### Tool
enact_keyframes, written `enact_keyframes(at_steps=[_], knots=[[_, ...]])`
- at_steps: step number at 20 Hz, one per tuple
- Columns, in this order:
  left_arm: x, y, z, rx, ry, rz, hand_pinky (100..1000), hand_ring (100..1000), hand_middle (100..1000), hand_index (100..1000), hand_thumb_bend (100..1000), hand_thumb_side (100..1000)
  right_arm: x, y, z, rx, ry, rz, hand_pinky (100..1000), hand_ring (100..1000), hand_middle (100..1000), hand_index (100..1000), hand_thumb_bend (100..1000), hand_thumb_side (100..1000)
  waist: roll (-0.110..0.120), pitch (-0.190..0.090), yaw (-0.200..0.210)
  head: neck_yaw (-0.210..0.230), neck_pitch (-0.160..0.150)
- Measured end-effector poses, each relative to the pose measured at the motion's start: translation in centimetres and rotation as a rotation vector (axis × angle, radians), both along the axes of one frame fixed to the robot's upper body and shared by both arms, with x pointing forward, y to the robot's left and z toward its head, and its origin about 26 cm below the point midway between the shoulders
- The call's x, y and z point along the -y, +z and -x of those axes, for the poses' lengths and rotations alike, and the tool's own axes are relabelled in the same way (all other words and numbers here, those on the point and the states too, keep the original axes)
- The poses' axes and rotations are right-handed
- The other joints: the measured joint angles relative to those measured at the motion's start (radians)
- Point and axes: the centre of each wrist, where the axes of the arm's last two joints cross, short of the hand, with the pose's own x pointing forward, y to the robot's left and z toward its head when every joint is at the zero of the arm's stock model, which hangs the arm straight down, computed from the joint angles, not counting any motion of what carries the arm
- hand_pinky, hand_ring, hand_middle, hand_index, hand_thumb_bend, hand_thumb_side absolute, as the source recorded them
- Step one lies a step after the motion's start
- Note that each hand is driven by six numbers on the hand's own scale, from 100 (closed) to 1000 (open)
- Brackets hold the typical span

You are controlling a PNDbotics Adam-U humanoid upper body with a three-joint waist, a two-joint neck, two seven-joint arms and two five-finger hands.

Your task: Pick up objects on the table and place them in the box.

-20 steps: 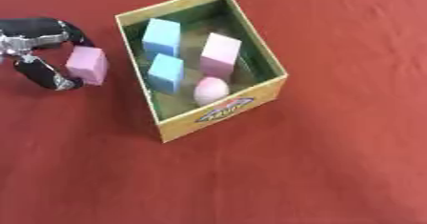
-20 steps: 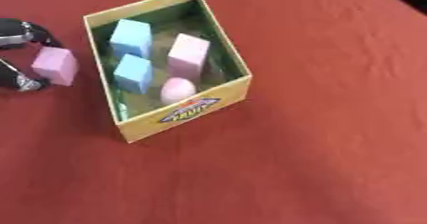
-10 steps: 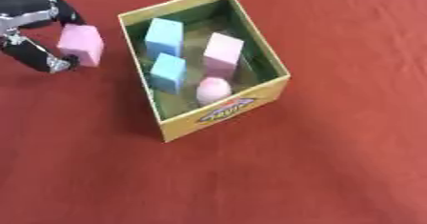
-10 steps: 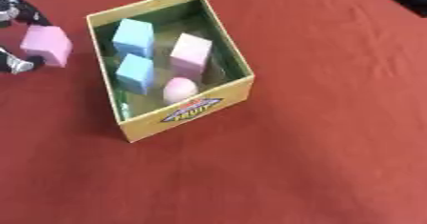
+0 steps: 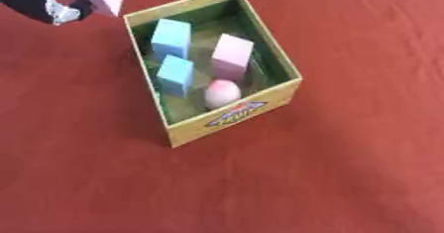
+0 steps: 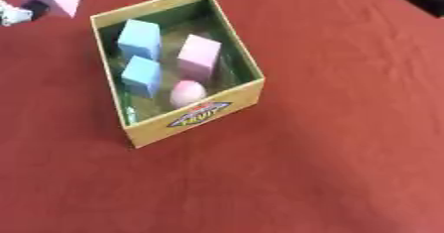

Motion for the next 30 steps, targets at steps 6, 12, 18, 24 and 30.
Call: enact_keyframes(at_steps=[6,12,18,24,30], knots=[[3.8,0.1,0.3,-0.013,-0.122,0.062,804,726,619,735,166,166,-0.1,0.1,0.0,0.005,0.005,0.000,839,769,648,848,100,662,0.000,0.000,-0.006,0.003,0.000],[7.4,-1.8,0.2,-0.082,-0.218,0.096,814,726,624,745,198,254,-0.3,0.2,-0.1,0.009,0.016,-0.009,839,770,648,848,100,658,0.000,0.000,-0.012,0.008,0.000],[9.1,-5.0,-1.0,-0.168,-0.205,0.070,838,772,686,808,290,315,-0.4,0.2,-0.1,0.012,0.024,-0.018,839,770,648,848,100,656,0.000,0.000,-0.013,0.005,0.000],[9.0,-7.1,-2.5,-0.166,-0.135,-0.034,911,875,825,929,512,581,-0.4,0.2,-0.1,0.013,0.024,-0.019,839,770,648,848,100,660,0.000,0.000,-0.014,0.004,0.000],[8.7,-7.5,-2.9,-0.112,-0.110,-0.070,915,885,840,944,581,801,-0.4,0.2,-0.1,0.013,0.024,-0.019,839,770,648,848,100,688,0.000,0.000,-0.014,0.000,0.000]])
